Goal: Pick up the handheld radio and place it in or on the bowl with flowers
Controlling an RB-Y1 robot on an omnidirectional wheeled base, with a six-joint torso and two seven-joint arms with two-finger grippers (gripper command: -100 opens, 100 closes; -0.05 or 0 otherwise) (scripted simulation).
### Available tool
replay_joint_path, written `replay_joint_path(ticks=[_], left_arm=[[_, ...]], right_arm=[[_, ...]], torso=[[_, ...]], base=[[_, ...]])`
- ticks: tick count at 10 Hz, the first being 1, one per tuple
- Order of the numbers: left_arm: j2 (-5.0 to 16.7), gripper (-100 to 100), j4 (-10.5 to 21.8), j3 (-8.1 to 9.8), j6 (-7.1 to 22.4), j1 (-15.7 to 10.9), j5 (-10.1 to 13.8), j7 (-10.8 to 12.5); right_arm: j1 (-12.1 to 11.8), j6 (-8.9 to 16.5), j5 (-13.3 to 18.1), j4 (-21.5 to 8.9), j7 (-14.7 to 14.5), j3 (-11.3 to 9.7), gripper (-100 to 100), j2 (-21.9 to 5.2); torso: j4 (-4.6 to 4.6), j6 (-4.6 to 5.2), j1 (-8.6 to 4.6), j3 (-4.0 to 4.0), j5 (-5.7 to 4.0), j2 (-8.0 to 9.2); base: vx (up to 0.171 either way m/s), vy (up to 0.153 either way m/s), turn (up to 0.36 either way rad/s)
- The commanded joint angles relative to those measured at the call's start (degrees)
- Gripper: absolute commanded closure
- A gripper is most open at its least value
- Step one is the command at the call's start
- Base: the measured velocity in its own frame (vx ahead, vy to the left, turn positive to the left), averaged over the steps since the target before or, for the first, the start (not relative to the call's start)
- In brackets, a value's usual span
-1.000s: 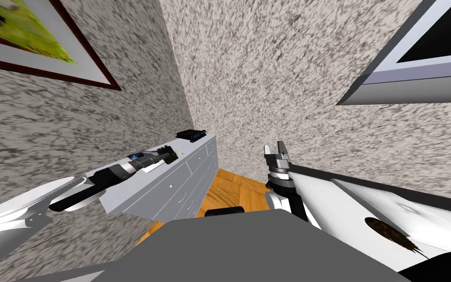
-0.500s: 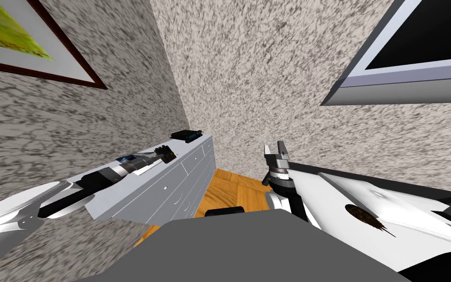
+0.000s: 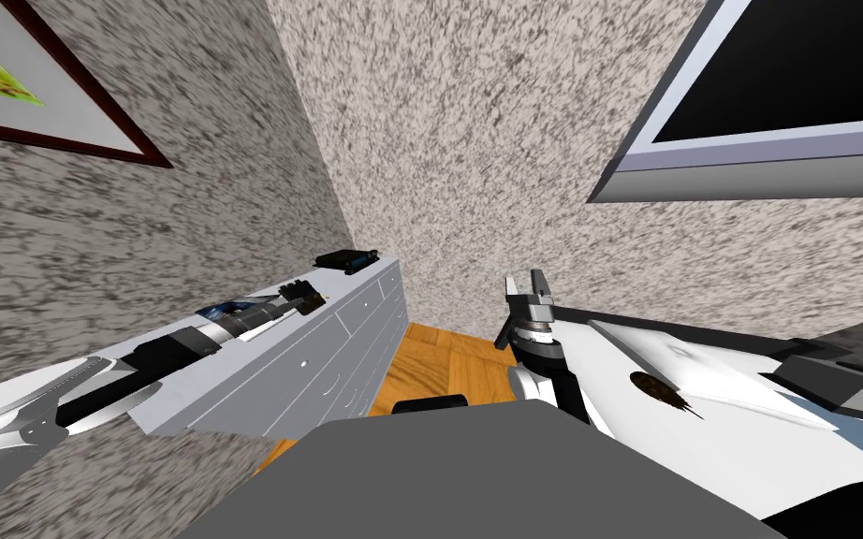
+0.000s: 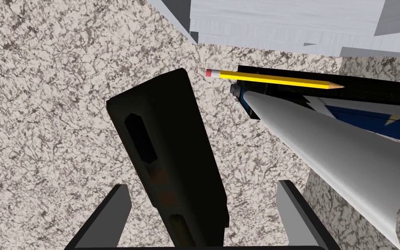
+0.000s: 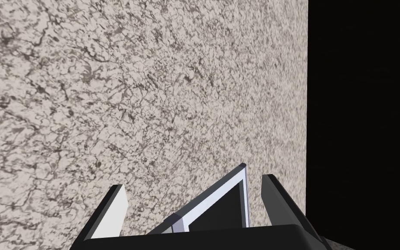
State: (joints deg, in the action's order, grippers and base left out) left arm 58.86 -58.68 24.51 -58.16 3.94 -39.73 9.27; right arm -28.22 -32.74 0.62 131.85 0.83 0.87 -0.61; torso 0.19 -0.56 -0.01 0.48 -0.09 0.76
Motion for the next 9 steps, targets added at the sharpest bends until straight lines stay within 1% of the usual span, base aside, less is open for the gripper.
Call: replay_joint_path(ticks=[1,5,6,7,8,9], left_arm=[[0.00,100,0.00,0.00,0.00,0.00,0.00,0.00],[-0.06,100,0.00,0.00,-0.01,0.01,0.07,0.15],[-0.06,0,0.00,0.00,-0.01,0.01,0.07,0.17],[0.34,100,-2.86,-1.41,2.85,2.28,1.91,-0.77],[0.34,100,-4.61,-1.41,2.90,2.28,1.91,-0.77],[0.92,100,-6.70,-3.45,5.53,3.50,3.70,-1.59]], right_arm=[[0.00,0.00,0.00,0.00,0.00,0.00,0,0.00],[0.00,0.00,0.00,0.00,0.00,0.00,0,0.00],[0.00,0.00,0.00,0.00,0.00,0.00,0,0.00],[0.00,0.00,0.00,0.00,0.00,0.00,0,0.00],[-0.02,0.00,0.00,0.00,0.00,0.01,0,-0.01],[-0.01,0.00,0.00,0.00,0.00,0.01,0,-0.01]], torso=[[0.00,0.00,0.00,0.00,0.00,0.00],[-0.02,0.01,0.12,-0.05,0.01,-0.09],[-0.03,0.01,0.12,-0.06,0.01,-0.09],[-0.03,0.01,0.12,-0.06,0.01,-0.09],[-0.02,-0.19,0.36,-0.06,0.05,-0.11],[0.00,-0.04,0.42,-0.07,0.04,-0.14]], base=[[0.000,0.000,0.000],[0.000,0.000,0.000],[0.000,0.000,0.000],[0.033,0.056,0.241],[0.038,0.072,0.138],[0.042,0.085,0.172]])
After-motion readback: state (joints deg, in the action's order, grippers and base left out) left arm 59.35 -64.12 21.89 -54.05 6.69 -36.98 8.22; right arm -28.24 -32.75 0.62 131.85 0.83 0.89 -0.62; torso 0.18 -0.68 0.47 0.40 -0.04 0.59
